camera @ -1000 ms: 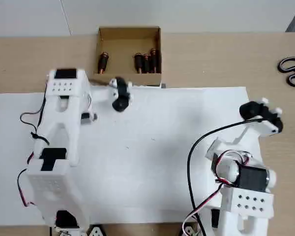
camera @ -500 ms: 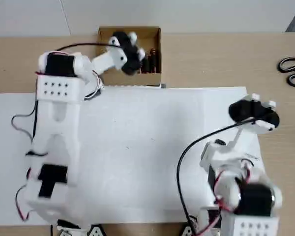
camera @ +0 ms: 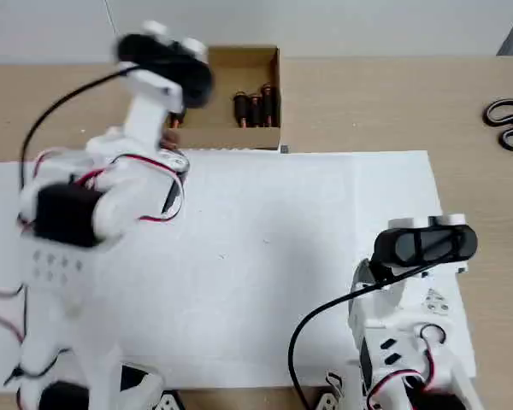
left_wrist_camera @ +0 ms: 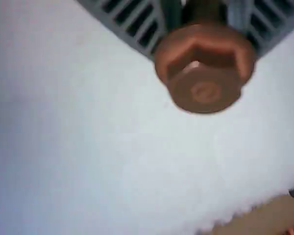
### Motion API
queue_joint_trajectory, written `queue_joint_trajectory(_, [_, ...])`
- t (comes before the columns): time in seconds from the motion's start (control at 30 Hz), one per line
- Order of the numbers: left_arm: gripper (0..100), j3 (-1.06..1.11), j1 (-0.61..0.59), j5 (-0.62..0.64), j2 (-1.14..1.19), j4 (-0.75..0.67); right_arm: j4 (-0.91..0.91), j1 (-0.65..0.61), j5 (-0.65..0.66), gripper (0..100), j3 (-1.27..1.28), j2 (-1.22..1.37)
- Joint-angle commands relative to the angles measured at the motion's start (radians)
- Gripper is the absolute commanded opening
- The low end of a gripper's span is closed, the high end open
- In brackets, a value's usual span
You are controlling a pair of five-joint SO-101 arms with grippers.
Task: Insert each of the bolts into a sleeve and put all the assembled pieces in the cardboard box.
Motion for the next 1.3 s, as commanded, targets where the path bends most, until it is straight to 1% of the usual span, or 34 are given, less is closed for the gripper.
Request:
queue_joint_trajectory(0.0, [1, 0.071, 0.002, 0.279, -0.146, -0.117, -0.127, -0.091, 0.011, 0.2, 0.078, -0.062])
queue_joint_trajectory(0.1, [1, 0.182, 0.005, 0.463, -0.242, -0.169, -0.237, -0.211, 0.009, 0.2, 0.167, -0.134])
queue_joint_trajectory(0.2, [1, 0.315, 0.008, 0.542, -0.327, -0.245, -0.331, -0.289, 0.011, 0.2, 0.262, -0.194])
queue_joint_trajectory(0.37, [1, 0.572, 0.018, 0.554, -0.47, -0.434, -0.458, -0.374, 0.017, 0.2, 0.341, -0.185])
queue_joint_trajectory(0.6, [1, 0.915, 0.112, 0.559, -0.724, -0.72, -0.642, -0.567, 0.018, 0.2, 0.47, -0.185])
queue_joint_trajectory(0.73, [1, 1.107, 0.137, 0.559, -0.873, -0.876, -0.723, -0.659, 0.08, 0.2, 0.543, -0.185])
queue_joint_trajectory(0.8, [1, 1.199, 0.138, 0.559, -0.941, -0.939, -0.757, -0.684, 0.097, 0.2, 0.572, -0.185])
queue_joint_trajectory(0.9, [1, 1.302, 0.138, 0.559, -1.025, -0.988, -0.783, -0.693, 0.097, 0.2, 0.591, -0.185])
queue_joint_trajectory(1.1, [1, 1.374, 0.143, 0.559, -1.12, -0.99, -0.777, -0.696, 0.098, 0.2, 0.591, -0.185])
queue_joint_trajectory(1.27, [1, 1.379, 0.249, 0.559, -1.132, -0.988, -0.782, -0.697, 0.098, 0.2, 0.611, -0.183])
